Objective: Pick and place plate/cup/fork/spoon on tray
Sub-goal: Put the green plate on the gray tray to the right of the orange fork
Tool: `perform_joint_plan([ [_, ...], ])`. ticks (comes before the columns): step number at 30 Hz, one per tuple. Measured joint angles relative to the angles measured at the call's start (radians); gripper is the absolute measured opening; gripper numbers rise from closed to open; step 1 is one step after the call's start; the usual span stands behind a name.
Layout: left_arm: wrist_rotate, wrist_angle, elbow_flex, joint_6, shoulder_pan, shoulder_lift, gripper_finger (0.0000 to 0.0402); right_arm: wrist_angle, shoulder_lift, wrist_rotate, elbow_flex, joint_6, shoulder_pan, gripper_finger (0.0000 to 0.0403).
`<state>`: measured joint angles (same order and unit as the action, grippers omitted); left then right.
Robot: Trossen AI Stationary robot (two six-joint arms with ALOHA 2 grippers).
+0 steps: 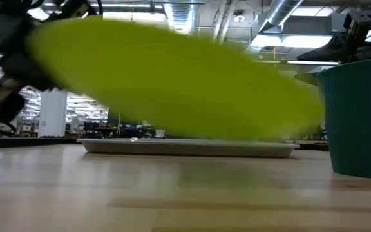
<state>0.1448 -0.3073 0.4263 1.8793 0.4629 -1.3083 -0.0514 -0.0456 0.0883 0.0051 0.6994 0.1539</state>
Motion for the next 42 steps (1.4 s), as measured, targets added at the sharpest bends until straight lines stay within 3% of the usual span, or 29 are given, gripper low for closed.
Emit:
perform_joint_plan([
  [4,0.176,-0.056,0.024,0.000,-0.005,0.002,0.0001,0.000,0.000,0.000,0.000,0.000,0.000,0.0233],
  [14,0.380,-0.029,0.127,-0.133,-0.133,0.002,0.0000,0.000,0.000,0.000,0.000,0.000,0.000,0.0233],
  [22,0.335,0.143,0.186,-0.335,-0.357,-0.002,0.0000,0.000,0.000,0.000,0.000,0.005,0.000,0.0233],
  [27,0.225,0.247,0.210,-0.444,-0.498,-0.002,0.0000,0.000,0.000,0.000,0.000,0.008,0.000,0.0233],
  [35,0.084,0.264,0.212,-0.566,-0.693,-0.002,0.0000,0.000,0.000,0.005,0.000,0.008,0.000,0.0233],
  [42,0.015,0.266,0.213,-0.586,-0.761,-0.002,0.0000,-0.003,0.000,0.031,0.000,0.003,0.000,0.0233],
])
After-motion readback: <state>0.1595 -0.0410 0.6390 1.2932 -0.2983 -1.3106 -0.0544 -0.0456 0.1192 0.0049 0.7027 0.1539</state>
